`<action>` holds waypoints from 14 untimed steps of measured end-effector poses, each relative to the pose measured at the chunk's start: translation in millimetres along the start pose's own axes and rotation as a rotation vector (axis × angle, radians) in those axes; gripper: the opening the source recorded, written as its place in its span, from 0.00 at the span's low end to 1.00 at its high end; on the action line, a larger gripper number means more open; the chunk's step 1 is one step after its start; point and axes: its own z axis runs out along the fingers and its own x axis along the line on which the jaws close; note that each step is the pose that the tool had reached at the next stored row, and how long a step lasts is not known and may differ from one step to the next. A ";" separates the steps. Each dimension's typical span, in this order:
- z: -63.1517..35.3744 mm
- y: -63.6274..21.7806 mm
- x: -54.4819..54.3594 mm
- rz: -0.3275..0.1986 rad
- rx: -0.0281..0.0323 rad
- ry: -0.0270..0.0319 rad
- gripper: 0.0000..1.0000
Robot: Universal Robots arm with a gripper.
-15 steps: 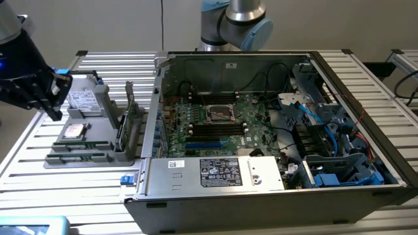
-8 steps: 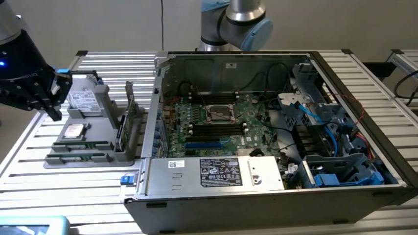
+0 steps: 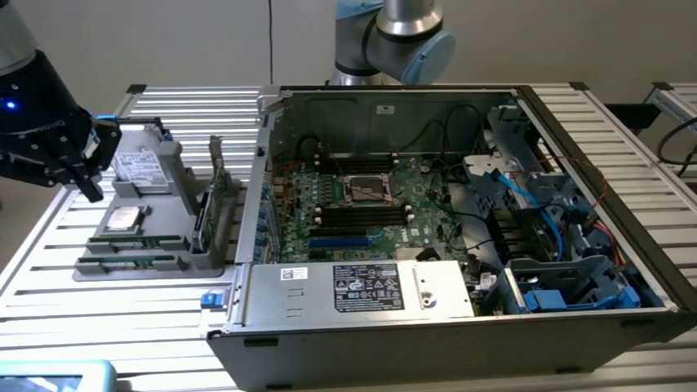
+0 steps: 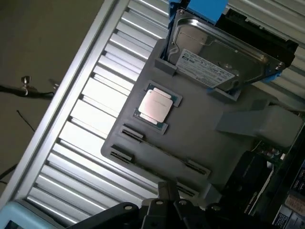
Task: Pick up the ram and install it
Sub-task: 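Pick up the ram and move it above insertion slot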
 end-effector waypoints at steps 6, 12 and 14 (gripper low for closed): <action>0.4 0.0 0.0 -0.109 -0.0017 0.0018 0.11; 0.7 0.0 0.0 -0.218 -0.0035 0.0037 0.11; 0.8 0.0 0.0 -0.254 -0.0040 0.0044 0.11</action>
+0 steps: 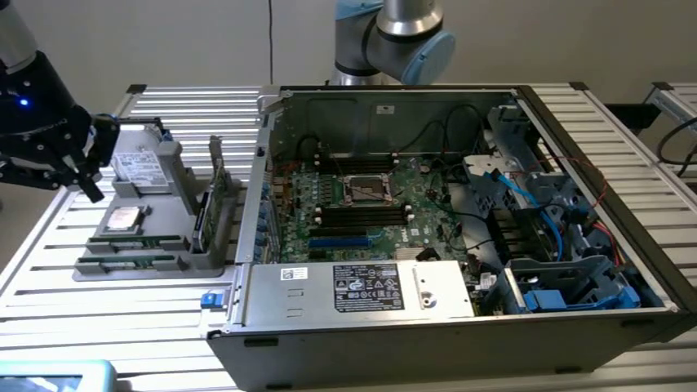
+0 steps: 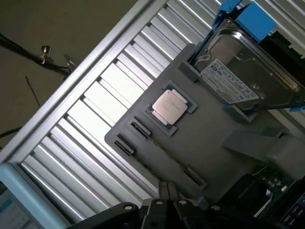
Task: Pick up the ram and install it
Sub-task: 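Pick up the ram and move it above insertion slot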
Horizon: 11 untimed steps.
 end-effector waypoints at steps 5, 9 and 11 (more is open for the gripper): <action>0.3 0.0 0.0 -0.091 -0.0014 0.0016 0.11; 0.7 0.0 0.0 -0.163 -0.0026 0.0028 0.11; 0.8 0.0 0.0 -0.200 -0.0032 0.0035 0.11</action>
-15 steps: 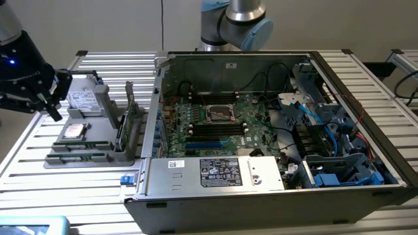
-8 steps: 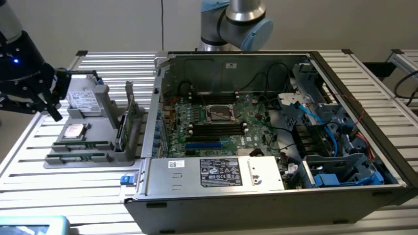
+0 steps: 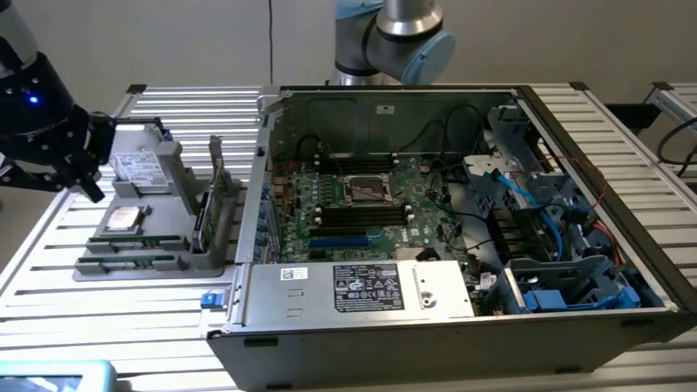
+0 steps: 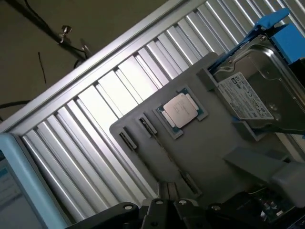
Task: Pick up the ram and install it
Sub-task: 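Pick up the ram and move it above insertion slot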
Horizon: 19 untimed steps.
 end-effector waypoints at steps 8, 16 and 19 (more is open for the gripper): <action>0.7 0.0 0.0 -0.146 -0.0022 0.0026 0.11; 1.4 -0.1 0.0 -0.290 -0.0042 0.0058 0.11; 1.7 -0.1 0.0 -0.345 -0.0047 0.0072 0.11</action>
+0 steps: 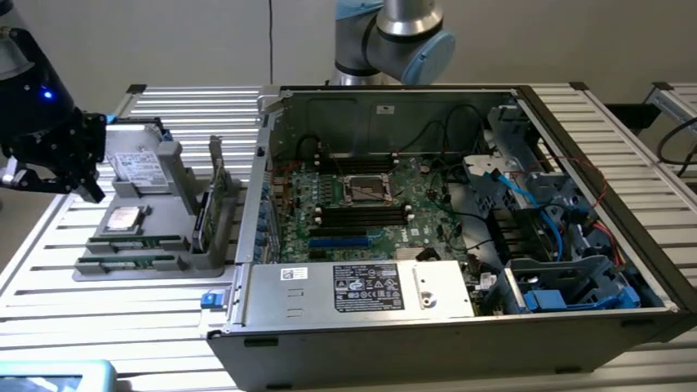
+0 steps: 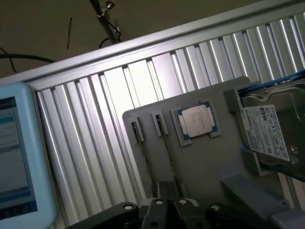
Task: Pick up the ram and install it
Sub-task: 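Pick up the ram and move it above insertion slot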
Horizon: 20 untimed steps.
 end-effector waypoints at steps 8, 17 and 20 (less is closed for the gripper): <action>0.4 0.0 0.0 -0.145 0.0006 0.0110 0.11; 0.6 0.1 0.0 -0.270 0.0047 0.0258 0.11; 0.6 0.0 0.0 -0.270 0.0049 0.0258 0.11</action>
